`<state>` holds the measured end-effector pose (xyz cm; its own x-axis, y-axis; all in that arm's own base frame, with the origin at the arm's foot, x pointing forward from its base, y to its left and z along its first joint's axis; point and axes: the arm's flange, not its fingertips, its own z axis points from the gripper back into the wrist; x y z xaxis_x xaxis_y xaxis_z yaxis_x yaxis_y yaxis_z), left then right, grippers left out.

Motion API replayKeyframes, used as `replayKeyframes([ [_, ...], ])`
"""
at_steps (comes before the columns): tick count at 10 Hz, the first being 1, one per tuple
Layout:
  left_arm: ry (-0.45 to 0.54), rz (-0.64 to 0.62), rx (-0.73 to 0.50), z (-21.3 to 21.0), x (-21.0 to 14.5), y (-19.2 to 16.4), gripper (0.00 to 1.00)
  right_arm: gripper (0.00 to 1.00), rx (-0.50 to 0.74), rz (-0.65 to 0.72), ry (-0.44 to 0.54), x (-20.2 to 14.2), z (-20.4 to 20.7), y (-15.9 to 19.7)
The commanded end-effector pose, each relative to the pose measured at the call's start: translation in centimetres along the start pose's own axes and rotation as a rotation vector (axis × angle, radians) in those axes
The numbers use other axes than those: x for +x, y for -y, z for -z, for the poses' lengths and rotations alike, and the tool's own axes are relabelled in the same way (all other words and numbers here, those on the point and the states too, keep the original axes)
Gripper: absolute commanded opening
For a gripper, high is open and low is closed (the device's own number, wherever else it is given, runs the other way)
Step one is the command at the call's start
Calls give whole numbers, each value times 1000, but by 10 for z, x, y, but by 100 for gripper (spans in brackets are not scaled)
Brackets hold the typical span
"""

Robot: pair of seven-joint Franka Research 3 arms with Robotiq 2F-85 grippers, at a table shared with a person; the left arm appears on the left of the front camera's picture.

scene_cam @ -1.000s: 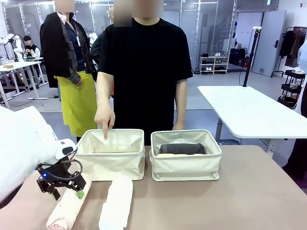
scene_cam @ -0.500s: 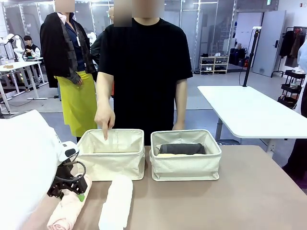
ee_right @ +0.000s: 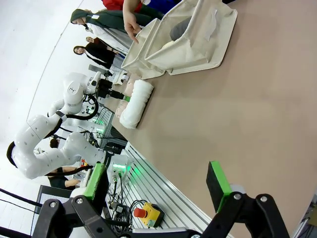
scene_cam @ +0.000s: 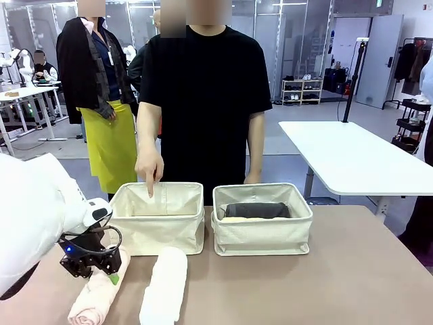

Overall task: Divide the towels into two baskets.
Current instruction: Pick up one hotel-folded towel from the bottom of the table and place it in the Fabric basket indicated by the person.

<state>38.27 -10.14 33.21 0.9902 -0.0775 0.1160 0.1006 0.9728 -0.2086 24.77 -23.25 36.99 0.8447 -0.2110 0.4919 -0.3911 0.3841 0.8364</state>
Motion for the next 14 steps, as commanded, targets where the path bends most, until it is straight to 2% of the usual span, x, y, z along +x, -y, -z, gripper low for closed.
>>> replayKeyframes([
  [1, -2, -4, 5, 2, -2, -1, 55, 100, 5, -12, 8, -2, -1, -4],
  [6, 0, -1, 3, -1, 0, 0, 55, 100, 5, -12, 8, -2, -1, -4],
  [7, 42, 72, 20, -29, 2, 5, 55, 100, 5, -12, 8, -2, -1, -4],
  [9, -5, 157, 46, -64, -2, 13, 55, 100, 5, -12, 8, -2, -1, -4],
  [10, -59, 215, 45, -73, -4, 20, 55, 100, 5, -12, 8, -2, -1, -4],
  [11, -73, 295, 22, -82, -6, 28, 55, 100, 5, -12, 8, -2, -1, -4],
  [13, 34, 571, -18, -117, -7, 40, 55, 100, 5, -12, 8, -2, -1, -4],
  [14, 58, 708, 30, -135, -7, 48, 55, 100, 5, -12, 8, -2, -1, -4],
])
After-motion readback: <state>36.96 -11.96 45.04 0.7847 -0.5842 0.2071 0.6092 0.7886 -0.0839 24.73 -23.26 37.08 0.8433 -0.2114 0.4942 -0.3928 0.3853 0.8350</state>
